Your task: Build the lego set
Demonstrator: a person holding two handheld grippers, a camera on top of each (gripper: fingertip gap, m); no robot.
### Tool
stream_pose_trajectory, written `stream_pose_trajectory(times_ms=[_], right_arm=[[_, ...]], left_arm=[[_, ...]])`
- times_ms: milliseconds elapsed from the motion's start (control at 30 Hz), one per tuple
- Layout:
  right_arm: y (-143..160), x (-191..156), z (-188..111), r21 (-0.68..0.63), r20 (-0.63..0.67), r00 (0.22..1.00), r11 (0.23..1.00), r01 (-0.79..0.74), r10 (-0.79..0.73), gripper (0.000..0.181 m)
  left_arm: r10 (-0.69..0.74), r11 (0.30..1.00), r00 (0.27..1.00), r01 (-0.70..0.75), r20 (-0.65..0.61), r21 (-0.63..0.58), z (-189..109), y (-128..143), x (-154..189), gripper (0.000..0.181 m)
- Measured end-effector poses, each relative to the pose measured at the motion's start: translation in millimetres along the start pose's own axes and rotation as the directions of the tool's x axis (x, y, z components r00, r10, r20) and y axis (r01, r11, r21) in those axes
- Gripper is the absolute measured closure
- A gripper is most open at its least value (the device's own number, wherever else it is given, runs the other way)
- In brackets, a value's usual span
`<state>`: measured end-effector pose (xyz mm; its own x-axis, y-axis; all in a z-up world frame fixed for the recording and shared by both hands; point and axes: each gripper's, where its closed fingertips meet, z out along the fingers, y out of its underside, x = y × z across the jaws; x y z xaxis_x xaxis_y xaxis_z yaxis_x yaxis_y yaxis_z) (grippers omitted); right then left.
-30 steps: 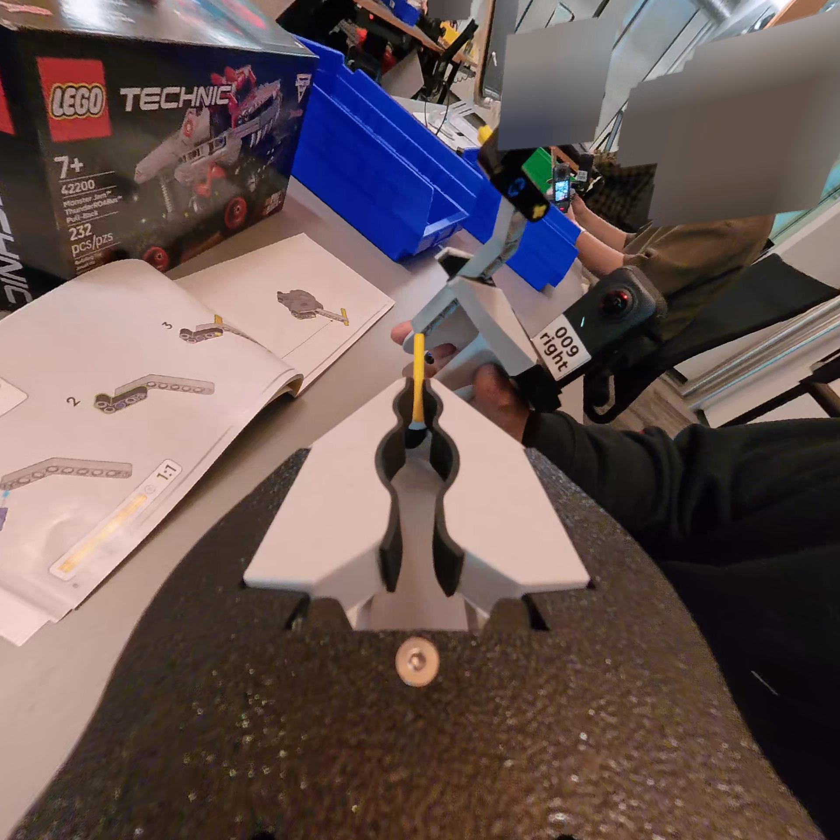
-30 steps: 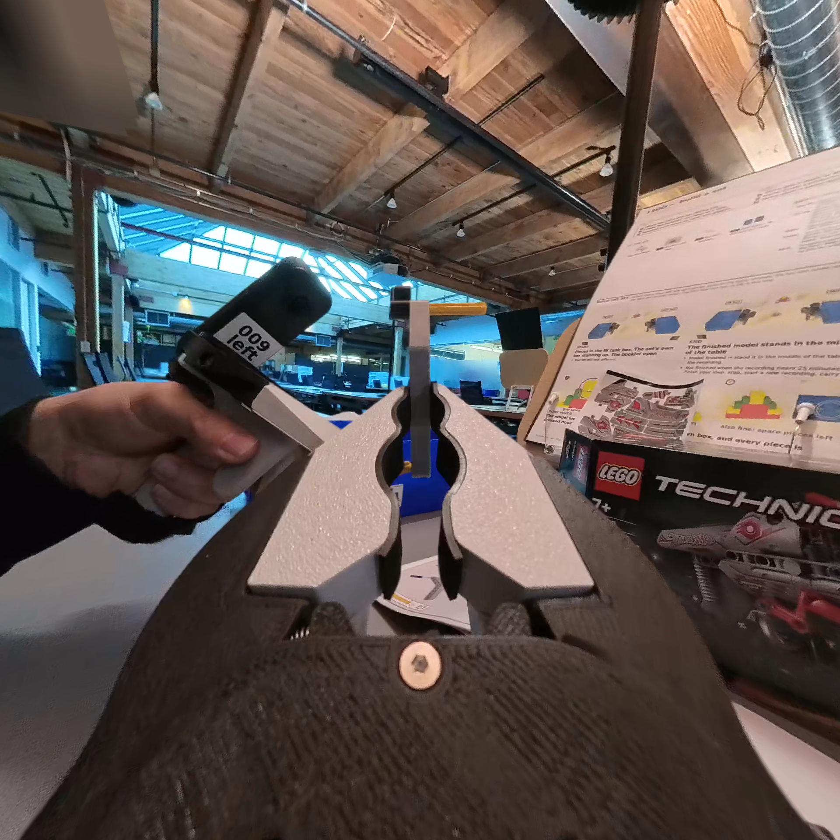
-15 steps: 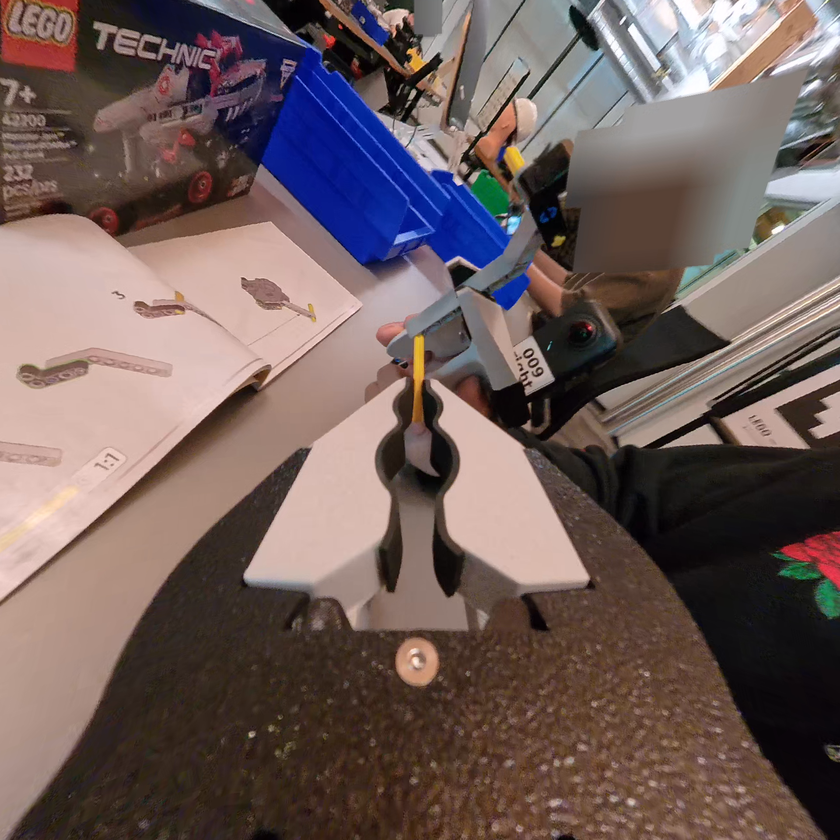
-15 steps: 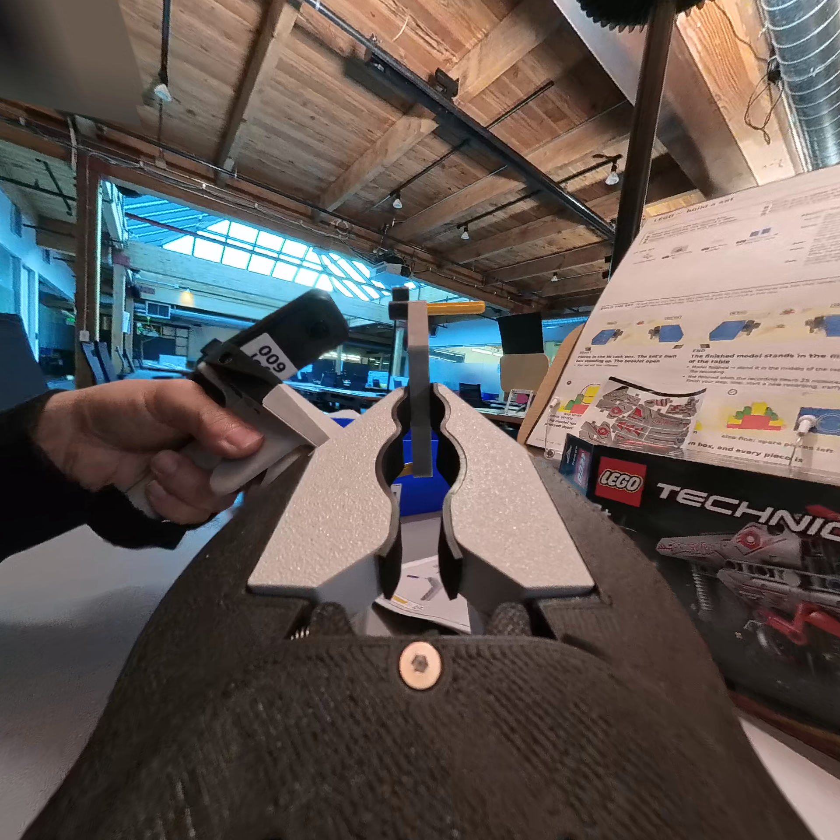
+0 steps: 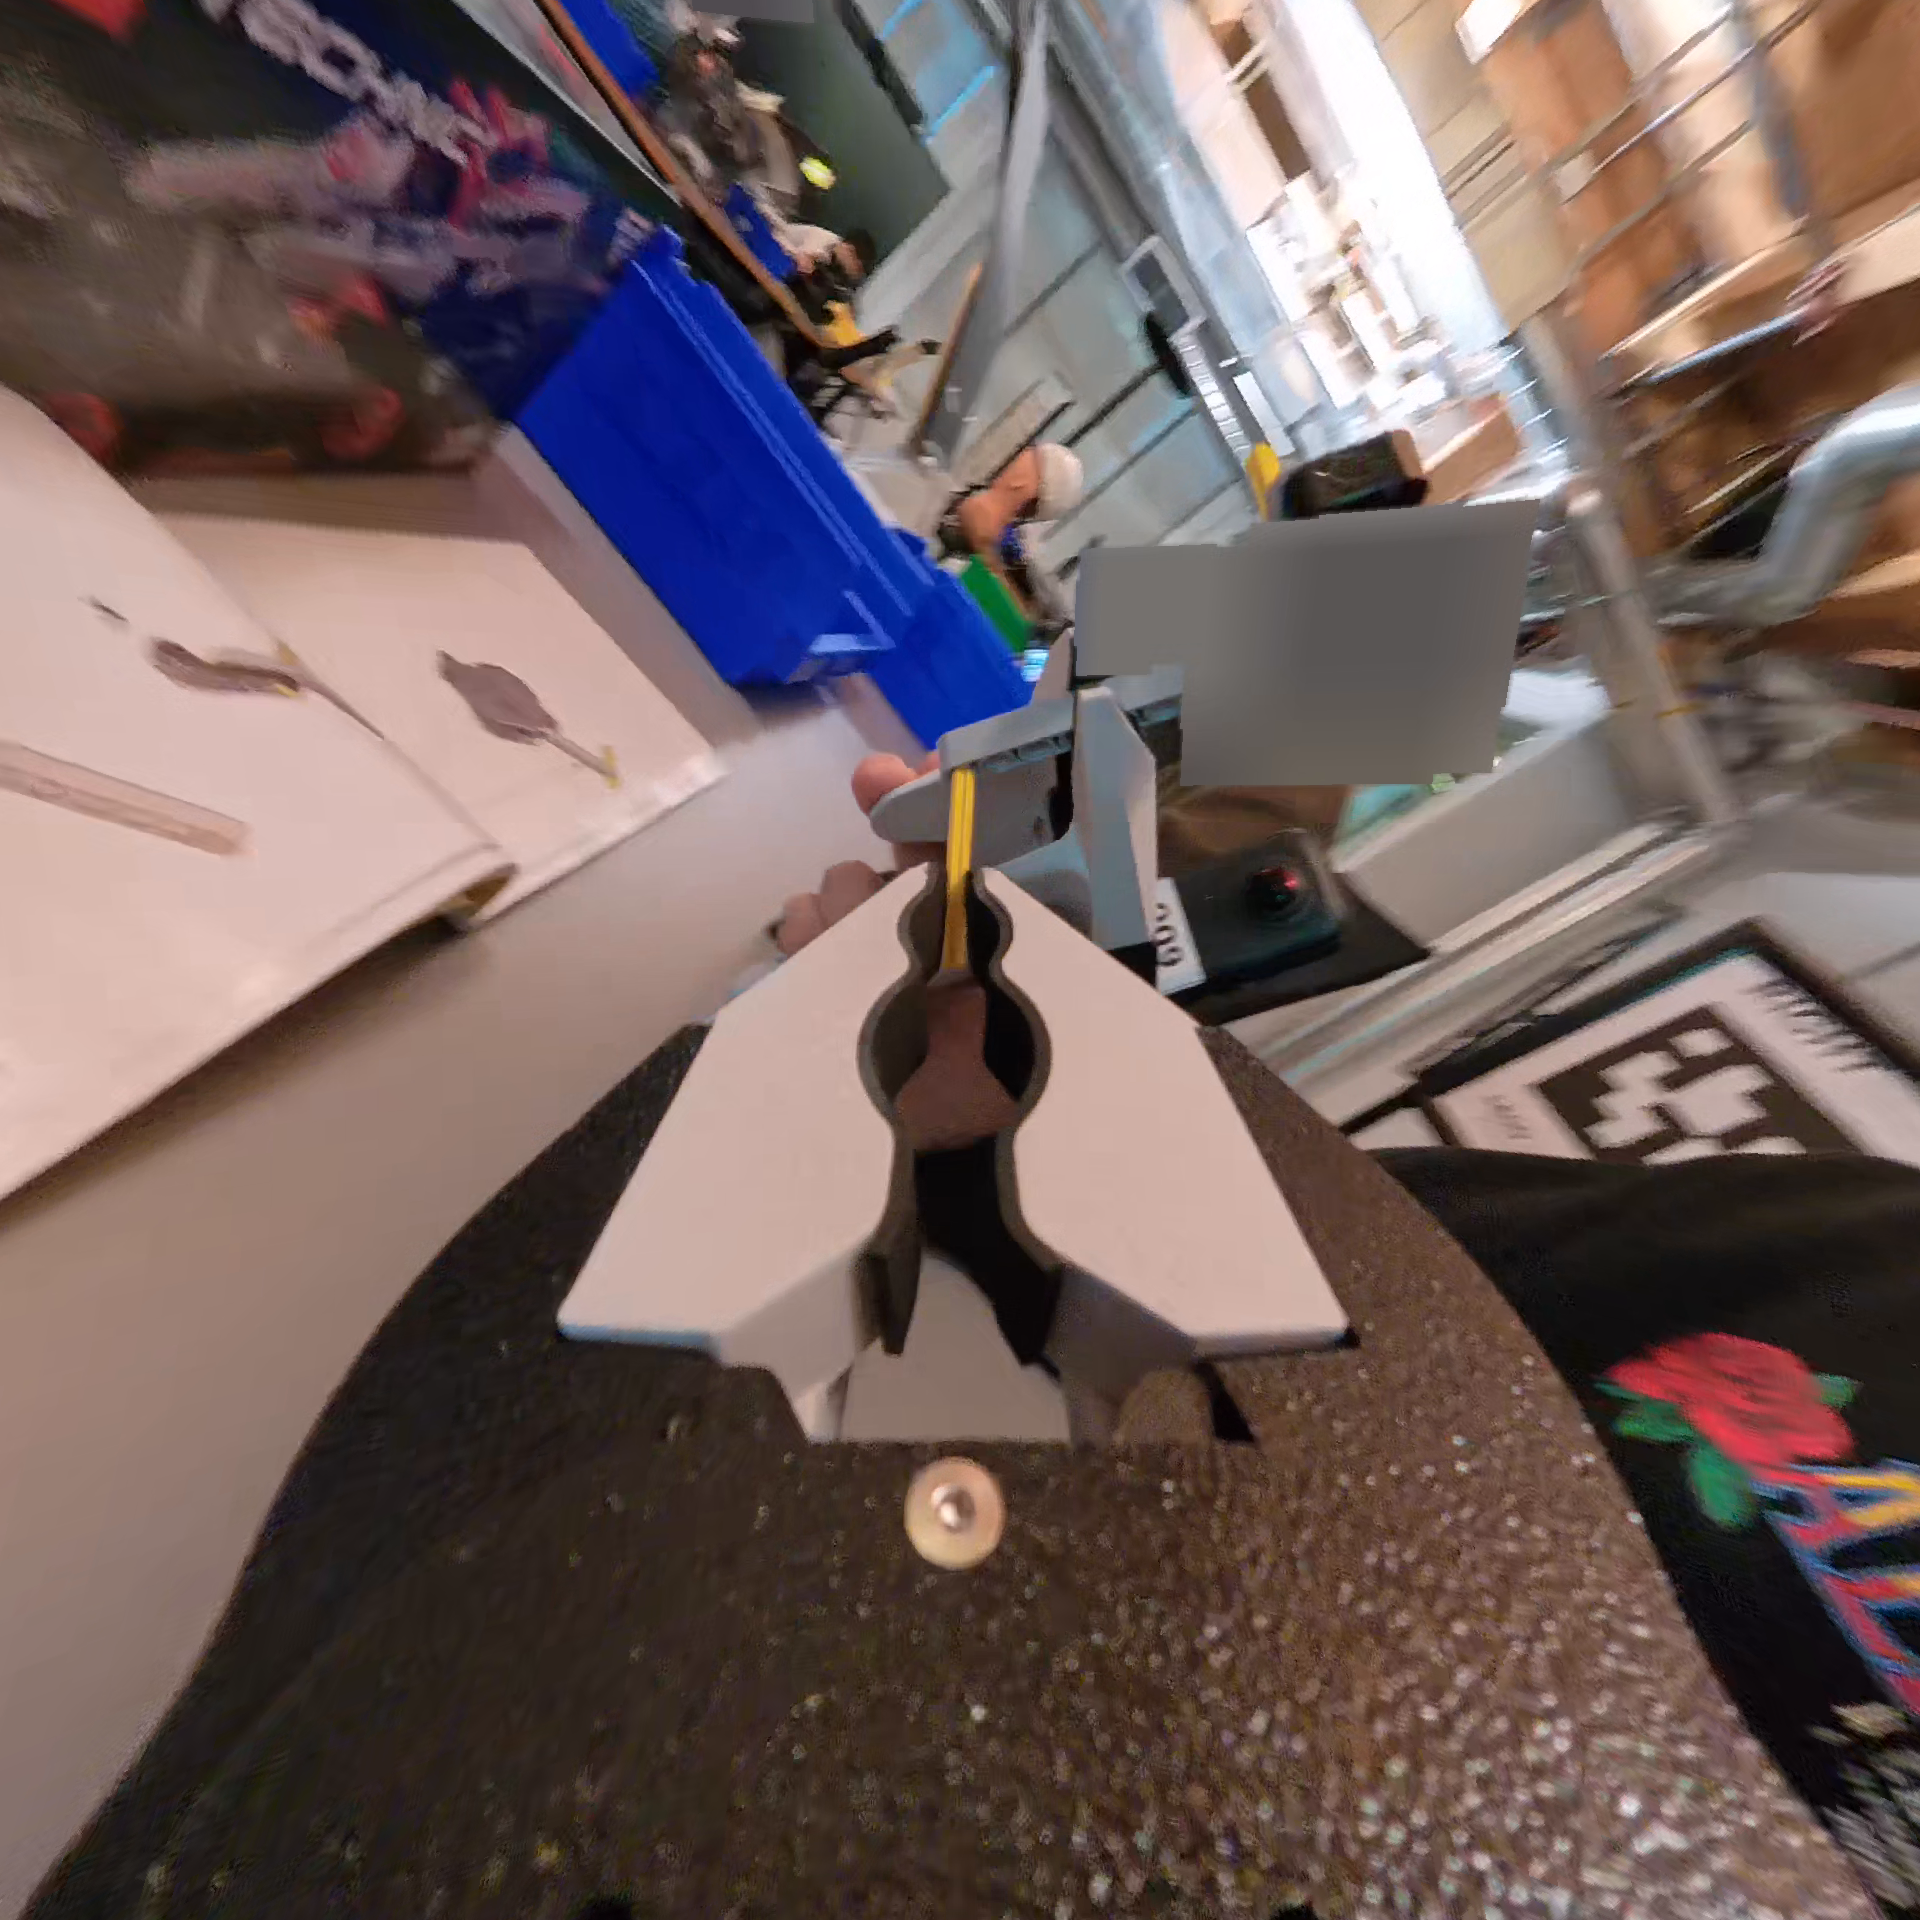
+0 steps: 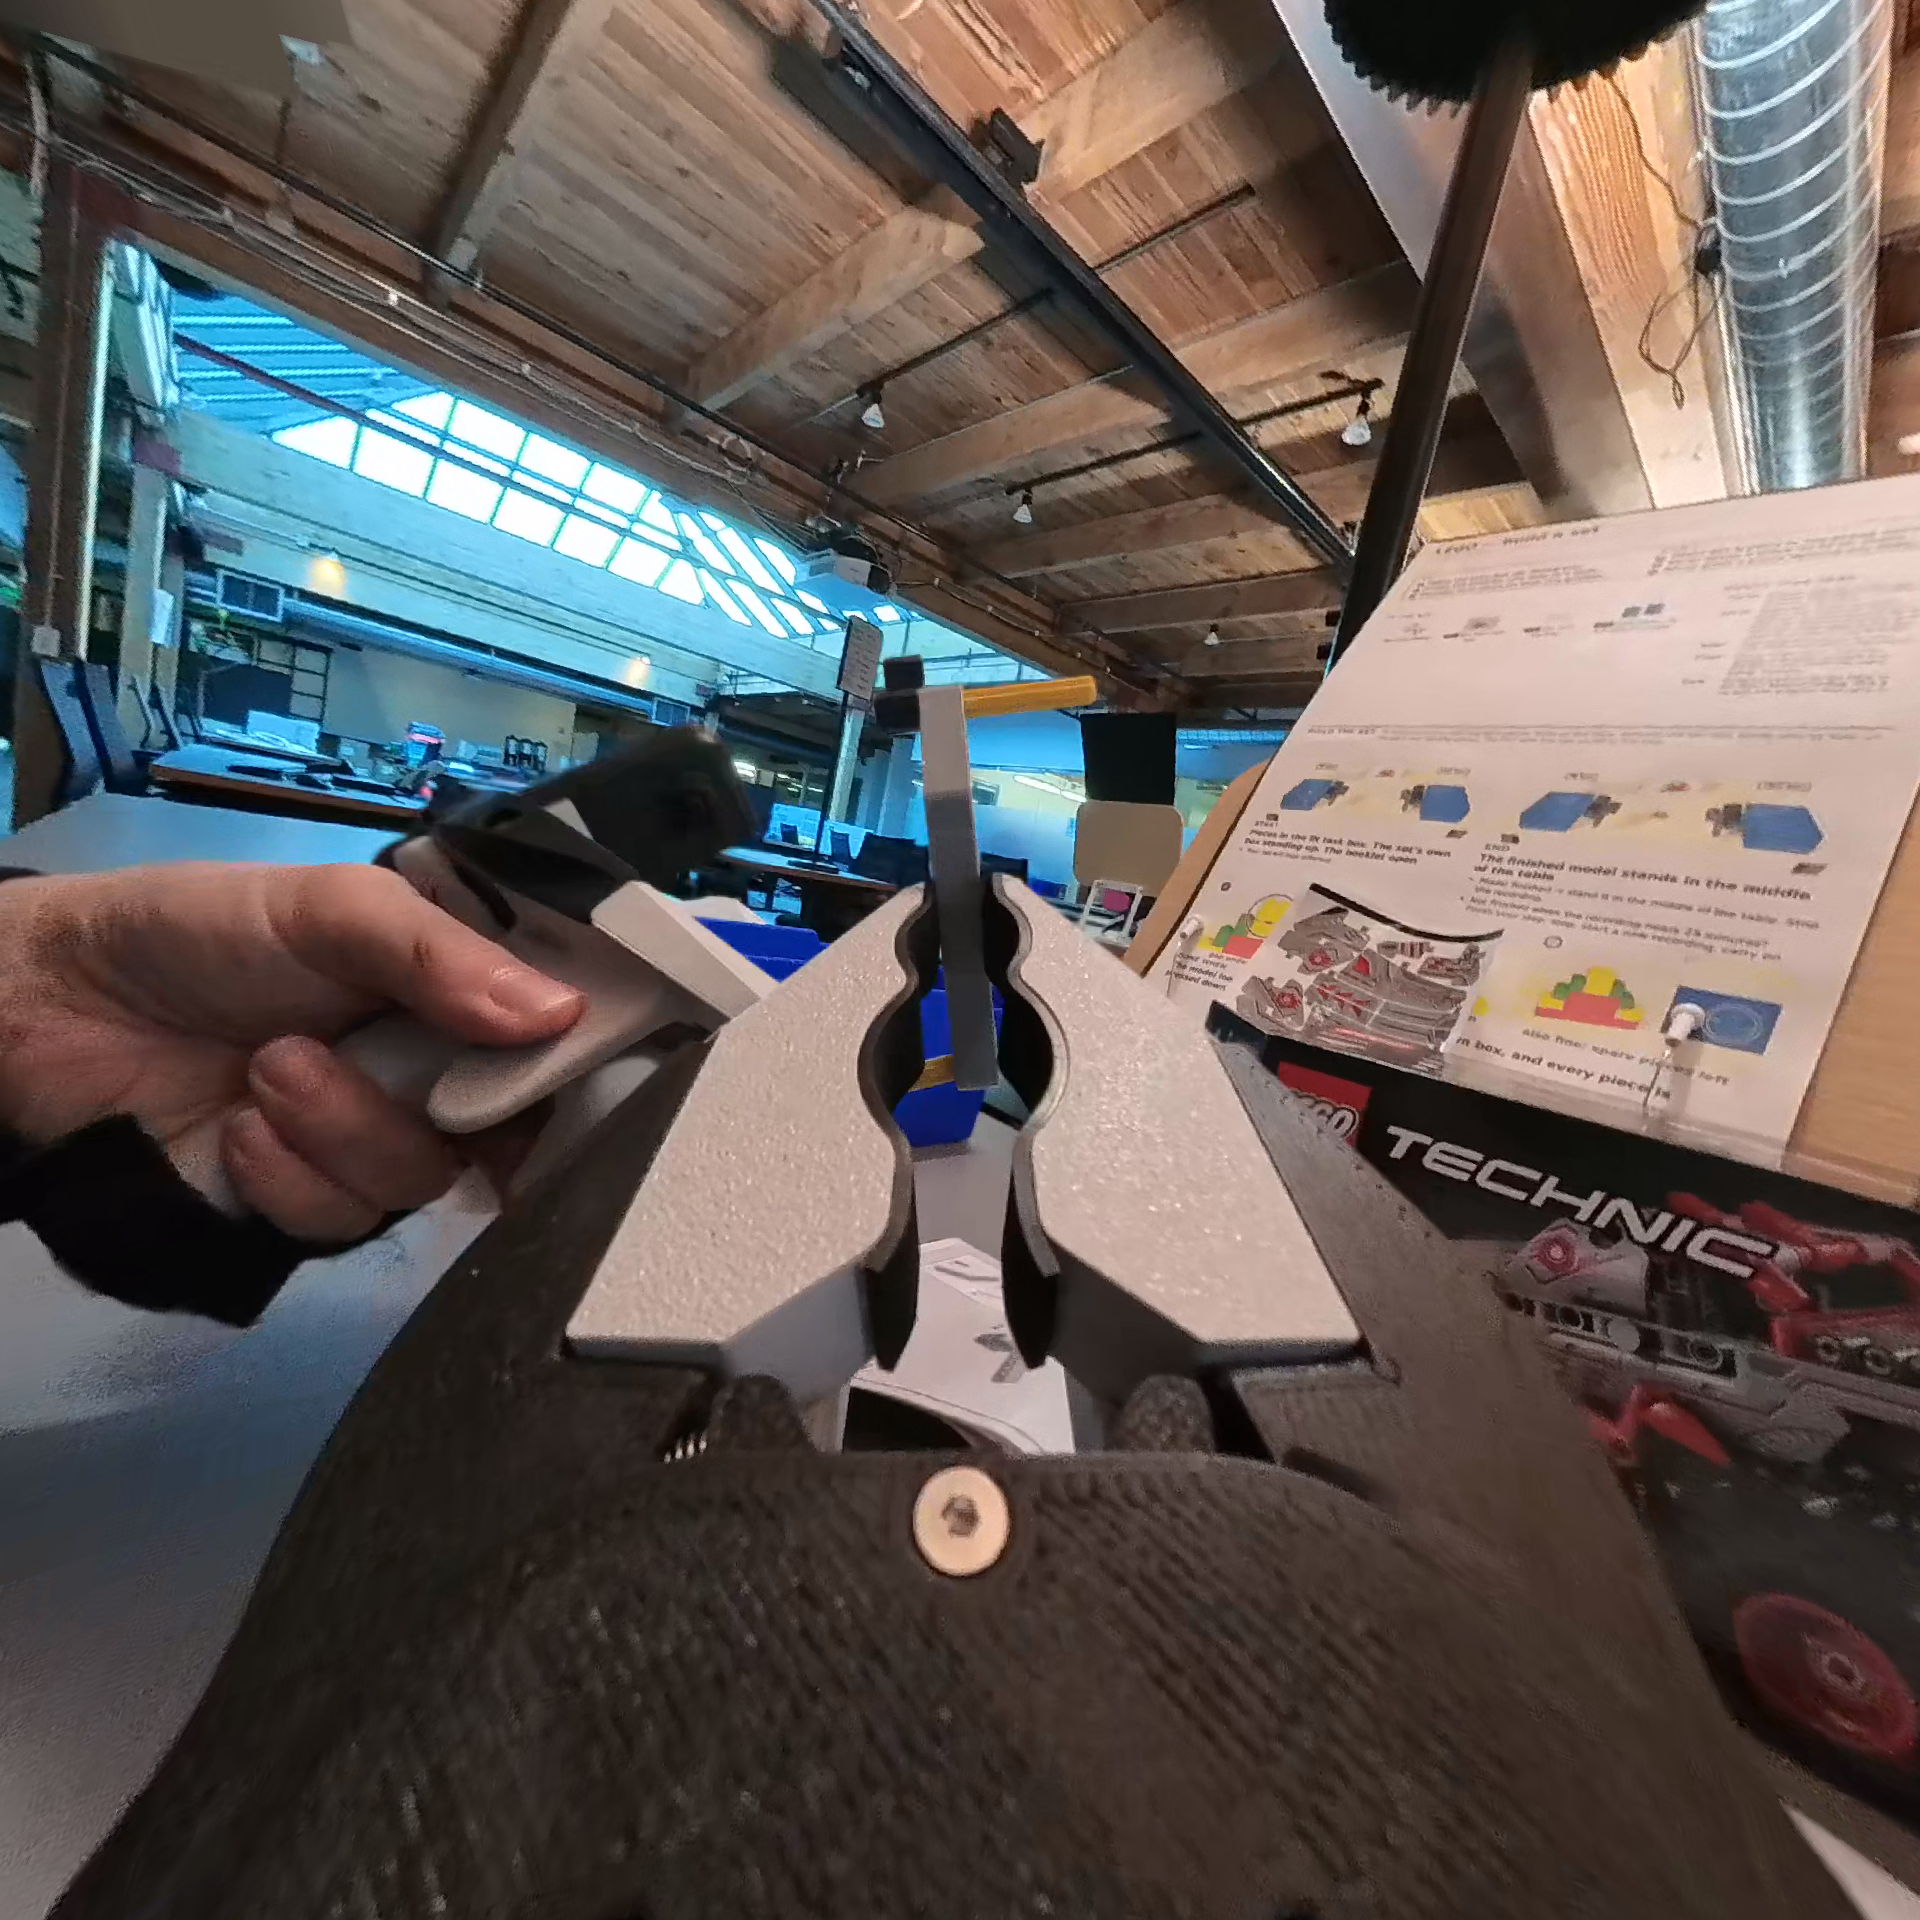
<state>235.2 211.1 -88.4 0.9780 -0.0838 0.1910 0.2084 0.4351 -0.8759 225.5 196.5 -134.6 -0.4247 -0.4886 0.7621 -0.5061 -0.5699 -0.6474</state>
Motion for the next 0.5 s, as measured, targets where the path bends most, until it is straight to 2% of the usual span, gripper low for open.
stream_pose_trajectory(times_ms=[200,333,500], right_arm=[[9,1,2,-0.035,-0.020,0.998,0.997,-0.066,0.065,0.175],[11,4,2,-0.039,-0.035,0.994,0.994,-0.106,0.105,0.175],[9,13,0,0.010,-0.080,0.968,0.971,-0.239,0.239,0.174]], left_arm=[[0.175,0.985,0.971,-0.174,0.165,-0.021,-3,-4,-8,0.180],[0.307,0.952,0.920,-0.301,0.244,-0.061,0,-3,-11,0.180],[0.433,0.898,0.843,-0.433,0.317,-0.075,4,-5,-9,0.180]])
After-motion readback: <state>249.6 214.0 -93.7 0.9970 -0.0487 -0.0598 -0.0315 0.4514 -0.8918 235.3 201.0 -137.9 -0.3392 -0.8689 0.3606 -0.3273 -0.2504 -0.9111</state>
